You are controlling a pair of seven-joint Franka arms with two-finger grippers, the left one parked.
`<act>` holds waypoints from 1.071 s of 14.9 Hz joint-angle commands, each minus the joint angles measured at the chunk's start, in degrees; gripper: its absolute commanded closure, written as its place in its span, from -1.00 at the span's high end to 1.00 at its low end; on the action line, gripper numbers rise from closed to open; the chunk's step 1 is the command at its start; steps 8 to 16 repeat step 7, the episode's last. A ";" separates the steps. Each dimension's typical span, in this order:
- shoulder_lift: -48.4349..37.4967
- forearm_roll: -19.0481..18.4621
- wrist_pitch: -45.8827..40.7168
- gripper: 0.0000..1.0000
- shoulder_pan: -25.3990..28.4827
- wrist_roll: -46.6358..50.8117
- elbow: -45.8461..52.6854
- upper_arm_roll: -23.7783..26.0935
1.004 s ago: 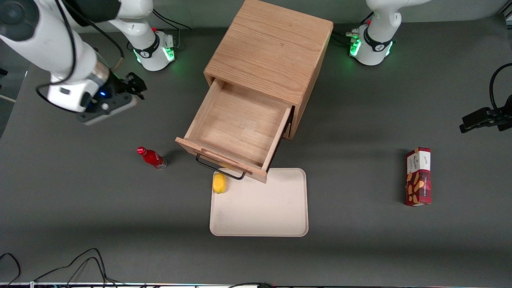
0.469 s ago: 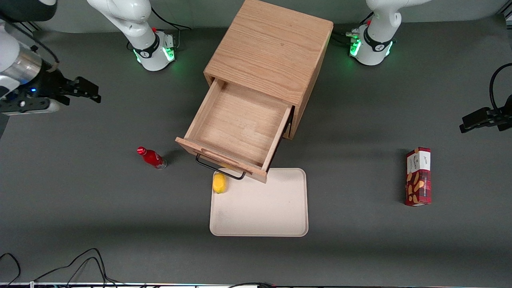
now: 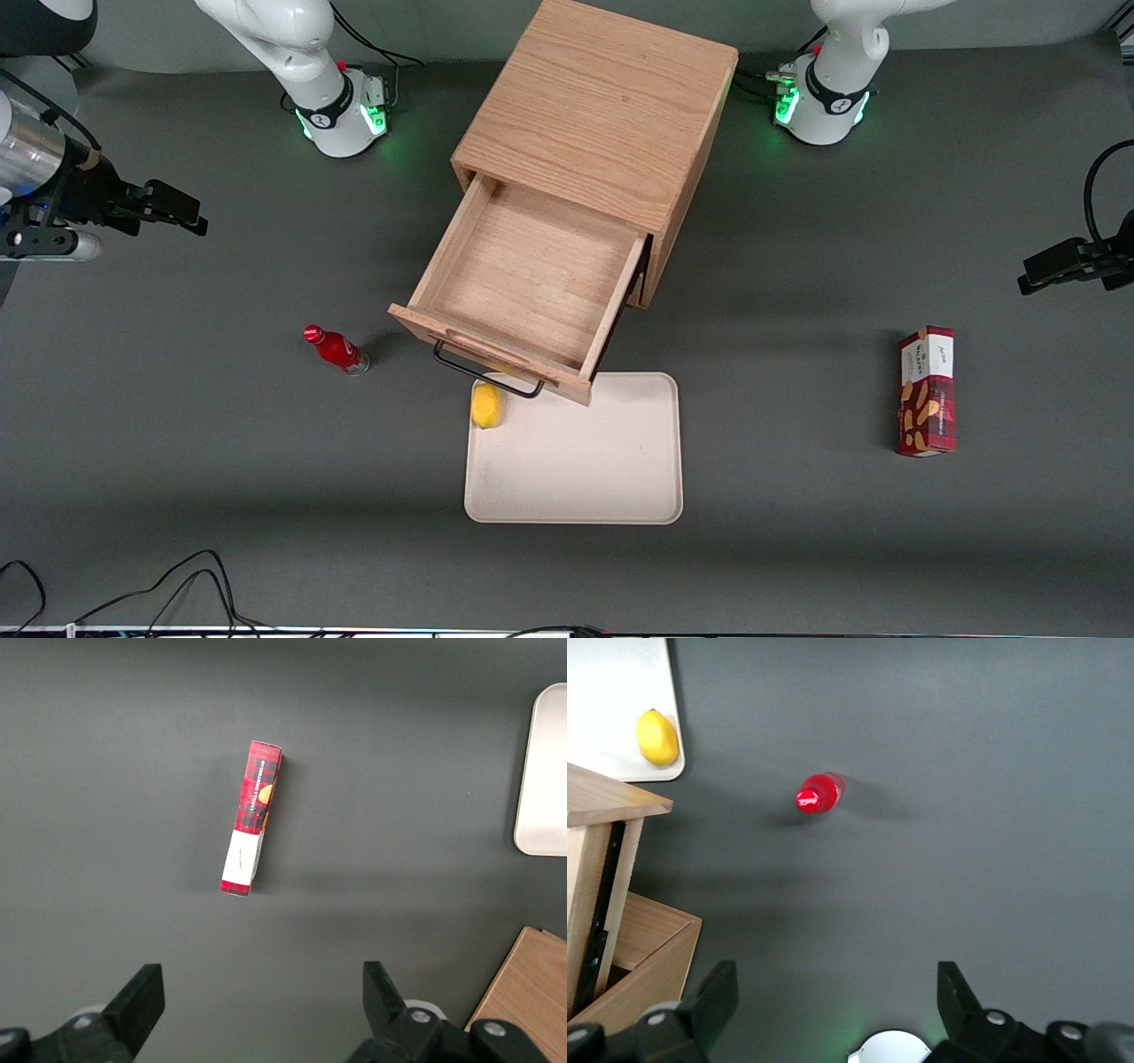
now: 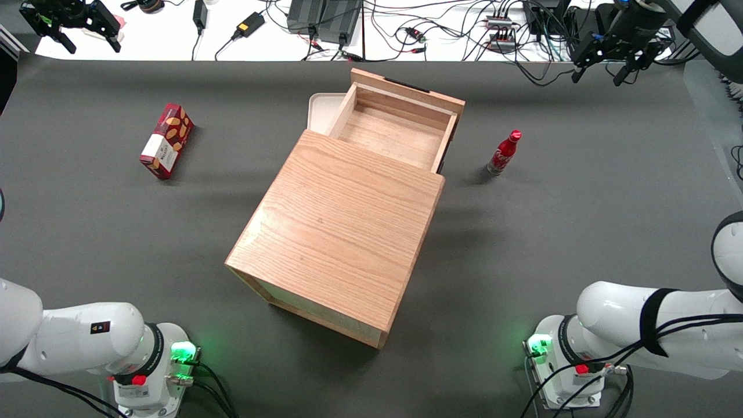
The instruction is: Open upper drawer
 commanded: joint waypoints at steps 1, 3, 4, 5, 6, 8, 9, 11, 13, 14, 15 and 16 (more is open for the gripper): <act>3.42 -2.83 -0.71 1.00 8.76 1.95 3.31 -6.57; 3.24 -3.01 -1.23 1.00 19.55 1.86 3.22 -16.57; 3.24 -3.01 -1.32 1.00 26.22 1.86 3.22 -22.63; 3.24 -3.01 -1.32 1.00 31.42 1.86 3.22 -28.26; 3.15 -2.92 -1.32 1.00 34.17 1.86 3.22 -31.19; 3.15 -2.92 -1.23 1.00 34.28 1.86 3.22 -31.48; 3.15 -2.92 -1.23 1.00 34.28 1.86 3.22 -31.48; 3.15 -2.92 -1.23 1.00 34.28 1.86 3.22 -31.48; 3.15 -2.92 -1.23 1.00 34.28 1.86 3.22 -31.48; 3.15 -2.92 -1.23 1.00 34.28 1.86 3.22 -31.48; 3.15 -2.92 -1.23 1.00 34.28 1.86 3.22 -31.48; 3.15 -2.92 -1.23 1.00 34.28 1.86 3.22 -31.48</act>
